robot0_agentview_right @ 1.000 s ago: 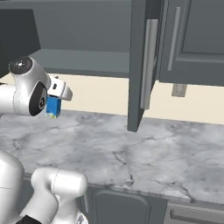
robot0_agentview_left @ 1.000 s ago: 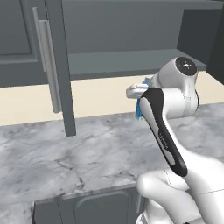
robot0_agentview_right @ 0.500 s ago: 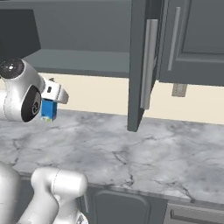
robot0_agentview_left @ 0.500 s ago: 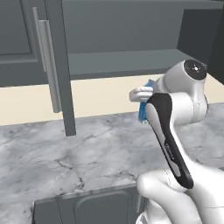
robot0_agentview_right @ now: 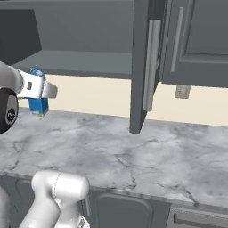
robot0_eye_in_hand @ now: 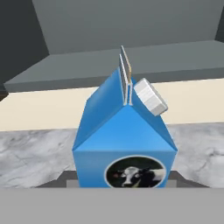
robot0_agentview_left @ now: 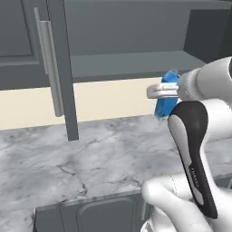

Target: Pick the milk from the counter and place it in the open cabinet.

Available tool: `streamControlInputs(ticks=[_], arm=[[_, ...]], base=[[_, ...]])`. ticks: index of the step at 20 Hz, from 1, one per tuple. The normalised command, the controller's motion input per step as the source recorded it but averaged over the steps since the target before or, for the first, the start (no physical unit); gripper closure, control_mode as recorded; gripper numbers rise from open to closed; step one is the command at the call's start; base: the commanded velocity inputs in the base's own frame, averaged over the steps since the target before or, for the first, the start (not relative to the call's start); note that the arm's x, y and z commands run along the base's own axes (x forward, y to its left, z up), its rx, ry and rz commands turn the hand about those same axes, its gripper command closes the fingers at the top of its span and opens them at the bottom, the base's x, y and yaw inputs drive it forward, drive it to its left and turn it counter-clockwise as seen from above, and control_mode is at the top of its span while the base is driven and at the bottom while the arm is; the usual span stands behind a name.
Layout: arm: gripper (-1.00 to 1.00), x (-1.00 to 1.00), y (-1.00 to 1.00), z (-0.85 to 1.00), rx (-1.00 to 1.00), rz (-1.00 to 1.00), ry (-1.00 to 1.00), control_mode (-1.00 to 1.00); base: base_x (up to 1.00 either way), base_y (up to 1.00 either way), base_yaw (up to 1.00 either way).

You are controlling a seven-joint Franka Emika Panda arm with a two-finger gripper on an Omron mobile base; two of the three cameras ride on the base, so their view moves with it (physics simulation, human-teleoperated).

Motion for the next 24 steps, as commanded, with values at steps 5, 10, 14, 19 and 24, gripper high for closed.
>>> streamControlInputs(ticks=[5,10,14,19,24], arm=[[1.0,0.14,-0.04,0.96,-0.01,-0.04,-0.05,-1.0],[1.0,0.87,-0.05,0.53,-0.01,-0.06,0.0,-1.0],[1.0,1.0,-0.14,0.04,0.0,-0.07,0.0,-1.0],[1.0,1.0,-0.06,0.0,0.01,-0.04,0.01,-1.0],[1.0,1.0,-0.01,-0.02,0.03,-0.01,0.0,-1.0]], base=[[0.0,0.0,0.0],[0.0,0.0,0.0],[0.0,0.0,0.0],[0.0,0.0,0.0],[0.0,0.0,0.0]])
